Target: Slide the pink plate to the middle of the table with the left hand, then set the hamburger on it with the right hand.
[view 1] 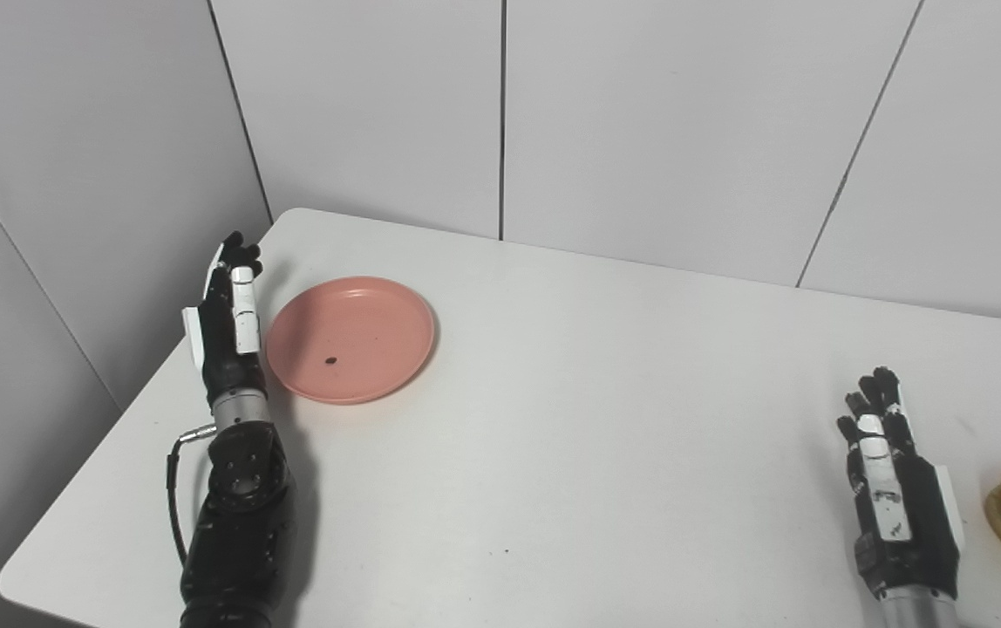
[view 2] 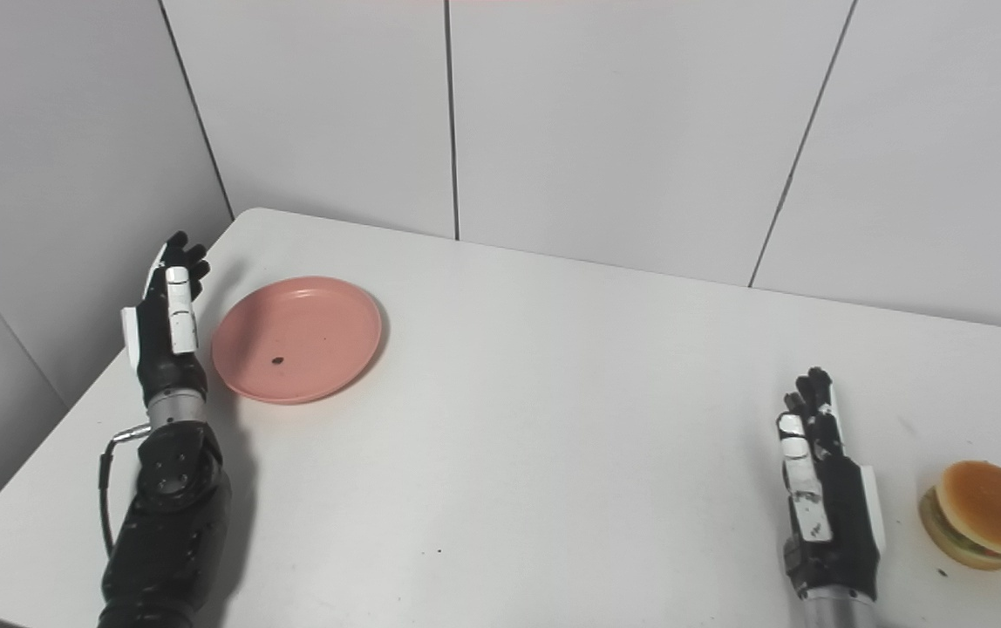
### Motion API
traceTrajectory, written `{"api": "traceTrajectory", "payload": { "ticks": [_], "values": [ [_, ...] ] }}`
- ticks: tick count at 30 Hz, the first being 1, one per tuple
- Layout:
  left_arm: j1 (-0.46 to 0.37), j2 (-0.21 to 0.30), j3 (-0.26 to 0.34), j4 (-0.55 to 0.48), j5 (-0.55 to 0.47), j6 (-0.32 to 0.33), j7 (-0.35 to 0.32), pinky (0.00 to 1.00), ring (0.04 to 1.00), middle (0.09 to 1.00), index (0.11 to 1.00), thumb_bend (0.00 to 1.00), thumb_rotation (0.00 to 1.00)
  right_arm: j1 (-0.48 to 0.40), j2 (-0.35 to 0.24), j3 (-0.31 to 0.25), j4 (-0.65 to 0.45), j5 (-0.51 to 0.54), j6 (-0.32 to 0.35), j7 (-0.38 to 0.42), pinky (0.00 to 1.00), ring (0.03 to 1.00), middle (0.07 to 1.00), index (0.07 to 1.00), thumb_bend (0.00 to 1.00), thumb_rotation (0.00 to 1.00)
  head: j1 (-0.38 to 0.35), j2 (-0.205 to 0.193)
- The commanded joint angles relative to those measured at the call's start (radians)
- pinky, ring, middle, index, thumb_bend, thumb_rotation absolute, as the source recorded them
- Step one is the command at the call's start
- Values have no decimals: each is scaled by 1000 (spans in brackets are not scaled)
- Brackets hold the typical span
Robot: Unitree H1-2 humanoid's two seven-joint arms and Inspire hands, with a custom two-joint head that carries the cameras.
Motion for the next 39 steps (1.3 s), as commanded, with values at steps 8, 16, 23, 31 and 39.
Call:
{"api": "traceTrajectory", "payload": {
  "ticks": [8, 16, 23, 31, 39],
  "values": [
    [-42, 17, -16, 34, -24, 18, -36, 931, 858, 836, 818, 772, 1000, 2, 3, -7, -2, -10, -58, -1, 1000, 995, 997, 993, 600, 797, 0, 3],
    [-45, 9, -33, 58, -25, 2, -48, 871, 838, 820, 805, 762, 1000, -1, 6, -11, 5, -15, -71, -9, 1000, 983, 986, 987, 588, 790, 0, 0],
    [-45, 6, -35, 57, -52, 14, -75, 885, 845, 823, 810, 772, 1000, -3, 1, -9, 7, -15, -74, -4, 1000, 988, 991, 989, 581, 811, 1, 3],
    [-48, -6, -40, 38, -114, 50, -117, 881, 851, 833, 820, 806, 1000, -2, 4, -11, 8, -13, -74, -8, 1000, 984, 988, 988, 603, 786, -1, 4],
    [-38, -49, -65, -18, -171, 100, -162, 886, 865, 835, 827, 818, 998, -1, 5, -9, -8, -11, -54, -6, 1000, 987, 993, 988, 599, 789, -11, 11]
  ]
}}
